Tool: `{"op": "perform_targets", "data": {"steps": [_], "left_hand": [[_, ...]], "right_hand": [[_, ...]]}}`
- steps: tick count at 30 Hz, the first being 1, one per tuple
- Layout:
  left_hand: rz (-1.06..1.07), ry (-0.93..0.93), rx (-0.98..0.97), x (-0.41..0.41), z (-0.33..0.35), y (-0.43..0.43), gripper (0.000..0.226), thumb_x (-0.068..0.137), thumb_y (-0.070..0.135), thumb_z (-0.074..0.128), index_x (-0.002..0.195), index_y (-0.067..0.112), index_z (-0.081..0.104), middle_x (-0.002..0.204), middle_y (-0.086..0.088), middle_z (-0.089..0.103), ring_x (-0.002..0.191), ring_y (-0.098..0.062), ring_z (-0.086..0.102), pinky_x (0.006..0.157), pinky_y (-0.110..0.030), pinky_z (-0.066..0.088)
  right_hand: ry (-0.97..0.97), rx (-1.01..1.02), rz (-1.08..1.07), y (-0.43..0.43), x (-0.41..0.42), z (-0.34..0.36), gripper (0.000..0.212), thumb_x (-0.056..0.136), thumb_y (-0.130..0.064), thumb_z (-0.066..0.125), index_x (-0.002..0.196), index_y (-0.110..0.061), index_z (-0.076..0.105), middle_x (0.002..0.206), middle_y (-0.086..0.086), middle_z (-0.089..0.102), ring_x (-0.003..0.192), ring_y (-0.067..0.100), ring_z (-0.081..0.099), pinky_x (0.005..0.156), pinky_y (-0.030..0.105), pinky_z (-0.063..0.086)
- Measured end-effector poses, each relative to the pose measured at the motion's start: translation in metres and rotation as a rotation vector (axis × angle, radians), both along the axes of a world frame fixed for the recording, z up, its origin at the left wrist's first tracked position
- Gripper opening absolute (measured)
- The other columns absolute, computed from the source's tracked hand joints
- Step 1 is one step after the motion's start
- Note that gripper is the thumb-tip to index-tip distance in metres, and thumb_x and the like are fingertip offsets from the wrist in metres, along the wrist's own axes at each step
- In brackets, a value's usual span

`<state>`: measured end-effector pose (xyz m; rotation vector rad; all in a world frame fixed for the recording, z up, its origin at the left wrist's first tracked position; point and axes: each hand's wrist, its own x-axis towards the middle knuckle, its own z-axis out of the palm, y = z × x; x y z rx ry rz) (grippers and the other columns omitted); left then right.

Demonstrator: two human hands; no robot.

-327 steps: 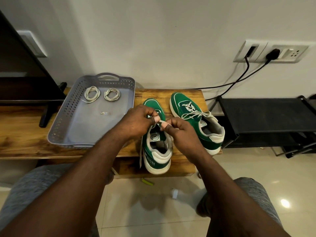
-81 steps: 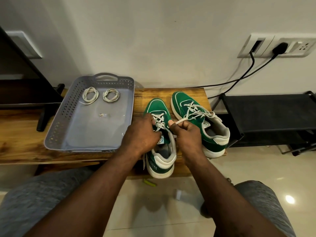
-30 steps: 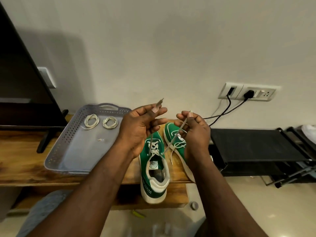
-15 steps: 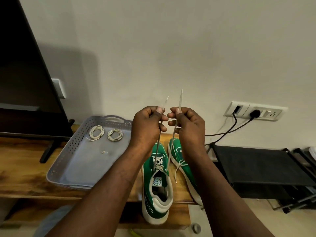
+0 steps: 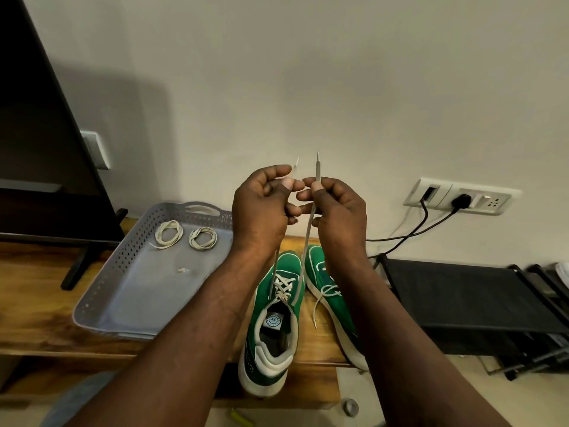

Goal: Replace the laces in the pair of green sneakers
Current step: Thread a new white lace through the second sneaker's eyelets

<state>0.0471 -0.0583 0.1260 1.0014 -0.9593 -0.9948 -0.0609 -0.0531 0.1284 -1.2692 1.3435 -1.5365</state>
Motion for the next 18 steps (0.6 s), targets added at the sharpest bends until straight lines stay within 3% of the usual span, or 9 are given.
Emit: {"op": "perform_targets", "data": {"steps": [6, 10, 14, 18], "left_hand": [[0.083, 0.005, -0.02, 0.001, -0.004, -0.009, 0.011, 0.104, 0.014, 0.062, 0.107, 0.017, 0.072, 0.096, -0.001, 0.079, 0.051, -0.009, 0.06, 0.051, -0.024, 0.048], [0.215, -0.072, -0.054, -0.002, -0.006, -0.012, 0.008, 0.103, 0.021, 0.064, 0.103, 0.019, 0.072, 0.094, 0.005, 0.079, 0.058, -0.014, 0.067, 0.051, -0.023, 0.051], [0.255, -0.136, -0.056, -0.002, -0.006, -0.016, 0.008, 0.102, 0.028, 0.064, 0.097, 0.029, 0.071, 0.092, 0.011, 0.078, 0.075, -0.023, 0.072, 0.061, -0.038, 0.061], [0.246, -0.123, -0.018, -0.001, -0.006, -0.019, 0.009, 0.099, 0.031, 0.067, 0.092, 0.033, 0.072, 0.091, 0.012, 0.076, 0.078, -0.025, 0.073, 0.073, -0.049, 0.063]], "right_hand": [[0.004, -0.022, -0.009, -0.006, 0.01, 0.002, 0.023, 0.107, -0.025, 0.057, 0.101, -0.018, 0.079, 0.088, 0.001, 0.078, 0.078, 0.013, 0.072, 0.074, 0.033, 0.051], [-0.002, -0.022, 0.005, -0.008, 0.014, 0.003, 0.023, 0.106, -0.023, 0.057, 0.099, -0.018, 0.079, 0.089, 0.002, 0.078, 0.08, 0.016, 0.072, 0.078, 0.041, 0.056], [0.015, -0.019, -0.013, -0.008, 0.016, 0.004, 0.024, 0.106, -0.023, 0.057, 0.099, -0.019, 0.079, 0.089, 0.001, 0.078, 0.084, 0.014, 0.072, 0.074, 0.033, 0.053], [0.046, -0.02, -0.014, -0.01, 0.018, 0.004, 0.022, 0.106, -0.025, 0.058, 0.1, -0.023, 0.08, 0.089, -0.001, 0.078, 0.083, 0.012, 0.072, 0.078, 0.036, 0.054]]}}
